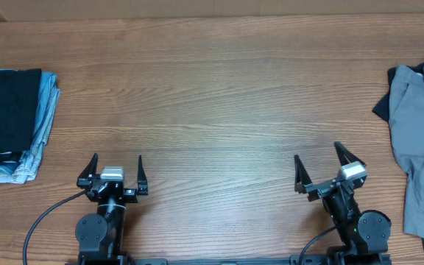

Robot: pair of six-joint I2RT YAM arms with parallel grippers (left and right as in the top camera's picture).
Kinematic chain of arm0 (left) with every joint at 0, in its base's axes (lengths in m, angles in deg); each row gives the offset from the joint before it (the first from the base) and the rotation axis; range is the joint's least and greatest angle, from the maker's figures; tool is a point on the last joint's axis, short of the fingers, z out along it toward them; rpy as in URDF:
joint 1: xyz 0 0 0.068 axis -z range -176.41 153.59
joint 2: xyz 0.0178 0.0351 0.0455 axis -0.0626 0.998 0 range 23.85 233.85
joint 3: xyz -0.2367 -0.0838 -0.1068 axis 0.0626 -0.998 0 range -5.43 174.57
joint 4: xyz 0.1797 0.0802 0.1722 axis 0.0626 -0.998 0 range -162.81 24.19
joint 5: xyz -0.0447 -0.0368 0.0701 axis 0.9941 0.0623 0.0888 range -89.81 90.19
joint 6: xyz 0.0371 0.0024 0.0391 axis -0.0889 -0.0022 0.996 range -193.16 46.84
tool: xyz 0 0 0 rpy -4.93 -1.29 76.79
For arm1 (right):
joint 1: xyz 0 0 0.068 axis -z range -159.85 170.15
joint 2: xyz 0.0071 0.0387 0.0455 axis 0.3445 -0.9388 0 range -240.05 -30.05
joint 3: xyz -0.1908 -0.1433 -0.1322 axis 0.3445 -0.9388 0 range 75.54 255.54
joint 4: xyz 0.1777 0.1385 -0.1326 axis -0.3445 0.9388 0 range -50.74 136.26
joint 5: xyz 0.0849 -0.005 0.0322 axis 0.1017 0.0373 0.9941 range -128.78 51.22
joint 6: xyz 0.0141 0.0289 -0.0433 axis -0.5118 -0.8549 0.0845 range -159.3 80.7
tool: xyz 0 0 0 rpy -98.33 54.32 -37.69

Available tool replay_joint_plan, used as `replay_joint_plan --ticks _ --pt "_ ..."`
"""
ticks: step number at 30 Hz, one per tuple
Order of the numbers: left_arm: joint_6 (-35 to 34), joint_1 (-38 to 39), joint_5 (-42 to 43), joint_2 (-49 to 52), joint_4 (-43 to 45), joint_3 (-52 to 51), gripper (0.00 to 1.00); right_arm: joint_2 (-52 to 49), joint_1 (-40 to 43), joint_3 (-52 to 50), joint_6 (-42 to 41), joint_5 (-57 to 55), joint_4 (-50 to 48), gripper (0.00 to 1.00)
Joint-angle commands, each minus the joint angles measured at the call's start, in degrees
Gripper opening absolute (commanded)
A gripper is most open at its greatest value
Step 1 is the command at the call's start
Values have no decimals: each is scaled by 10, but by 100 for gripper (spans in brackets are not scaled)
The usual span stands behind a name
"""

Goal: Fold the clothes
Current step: 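Reach the right gripper into the right pile and grasp the grey shorts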

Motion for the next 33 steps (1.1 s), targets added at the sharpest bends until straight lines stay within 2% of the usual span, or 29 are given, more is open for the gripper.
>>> replay_joint_plan --ticks 1,5,8,14,18,19,21,25,27,31,33 --pt "-12 4 -4 -7 0 -2 100 5 1 10 -69 45 -4 100" --pt "-12 4 -4 -7 0 -2 100 3 1 109 -77 12 8 100" --pt "-12 4 -4 -7 0 -2 100 -18 1 217 -77 -53 76 100" --pt "-12 4 -4 -7 0 -2 100 -175 1 463 -68 -216 226 100" --pt "-12 4 -4 -7 0 -2 100 -387 1 678 -42 -275 395 100" --pt "-12 4 -4 -7 0 -2 100 -479 1 769 -42 -280 464 100" --pt "-12 4 -4 -7 0 -2 100 -594 9 884 -42 -281 542 100" --pt "-12 4 -4 -7 0 -2 100 -834 107 1117 -42 -297 684 100" --pt "-12 4 -4 -7 0 -2 100 -904 160 1161 -42 -280 698 100" --pt "-12 4 -4 -7 0 -2 100 -1033 278 1167 -42 -236 670 100" --pt "-12 4 -4 -7 0 -2 100 -1072 311 1167 -42 -234 643 100"
